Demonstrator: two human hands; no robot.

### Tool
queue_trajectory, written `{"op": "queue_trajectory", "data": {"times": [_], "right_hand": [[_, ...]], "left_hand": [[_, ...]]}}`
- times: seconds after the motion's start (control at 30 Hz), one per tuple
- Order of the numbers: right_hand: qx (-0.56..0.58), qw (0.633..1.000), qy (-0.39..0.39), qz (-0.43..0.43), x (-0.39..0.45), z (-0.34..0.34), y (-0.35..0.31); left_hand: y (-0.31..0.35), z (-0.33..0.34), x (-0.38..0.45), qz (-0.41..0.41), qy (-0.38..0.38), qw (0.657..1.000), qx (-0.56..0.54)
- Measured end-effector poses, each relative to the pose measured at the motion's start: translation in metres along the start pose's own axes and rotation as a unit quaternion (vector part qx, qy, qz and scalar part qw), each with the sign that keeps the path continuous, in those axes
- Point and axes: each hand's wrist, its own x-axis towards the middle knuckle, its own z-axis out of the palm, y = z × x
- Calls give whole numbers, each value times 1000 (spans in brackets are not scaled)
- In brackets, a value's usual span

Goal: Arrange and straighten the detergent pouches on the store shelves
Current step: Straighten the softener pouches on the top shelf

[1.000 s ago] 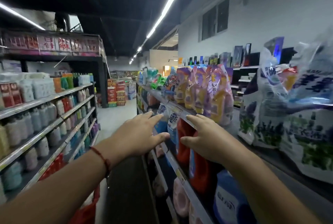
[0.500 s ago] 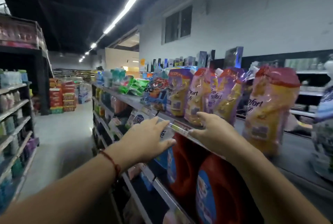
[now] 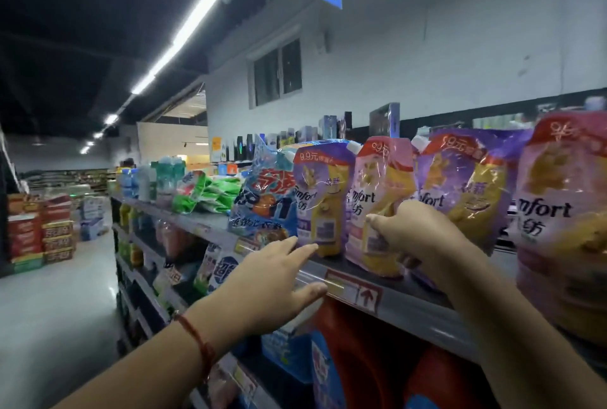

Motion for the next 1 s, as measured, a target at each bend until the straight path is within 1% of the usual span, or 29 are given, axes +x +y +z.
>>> {"op": "queue_trajectory", "data": {"times": [0.03, 0.13, 0.23, 0.33, 0.37, 0.47, 0.5, 0.57, 0.63, 0.7, 0.73, 0.77, 0.8, 0.83, 0.87, 0.9, 0.93, 0.97, 1.0], "right_hand": [[13, 1000, 11, 14, 5, 5, -1], [-5, 997, 70, 29, 14, 18, -6], [-10, 989, 148, 13, 19, 30, -11], [-36, 970, 239, -17, 26, 44, -11], [-35, 965, 257, -26, 28, 48, -10], [-23, 959, 281, -40, 31, 51, -9], [-7, 957, 286, -44, 31, 49, -8], [83, 949, 299, -55, 27, 46, -10], [173, 922, 339, -72, 21, 44, -15], [213, 898, 374, -88, 13, 42, -25], [232, 889, 384, -97, 7, 41, -31], [256, 878, 392, -104, 0, 38, -37], [284, 865, 398, -113, -8, 34, -44], [306, 854, 403, -122, -19, 28, -51], [321, 845, 407, -131, -31, 23, -56], [328, 840, 410, -135, -41, 20, -61], [335, 840, 405, -134, -52, 19, -64], [346, 843, 391, -129, -65, 21, -68], [365, 845, 369, -125, -77, 25, -71]], "left_hand": [[-7, 3, 3, 2, -3, 1000, -8], [-25, 10, 20, 13, 1, 999, -33], [-37, 16, 42, 34, 0, 998, -58], [-44, 20, 64, 63, 8, 994, -92], [-45, 21, 71, 74, 9, 991, -109], [-47, 23, 81, 108, 11, 981, -159], [-48, 23, 83, 117, 9, 977, -175], [-54, 26, 85, 132, 4, 967, -217], [-63, 31, 84, 141, -2, 953, -269], [-72, 37, 84, 145, -6, 935, -325], [-75, 39, 83, 144, -11, 920, -365], [-76, 40, 82, 139, -21, 900, -413], [-75, 40, 80, 132, -28, 871, -473], [-71, 40, 78, 115, -47, 832, -541], [-66, 39, 74, 94, -75, 780, -614], [-61, 36, 68, 76, -117, 717, -683], [-57, 35, 62, 77, -164, 645, -743], [-53, 37, 57, 93, -213, 574, -785], [-48, 36, 49, 127, -253, 515, -809]]}}
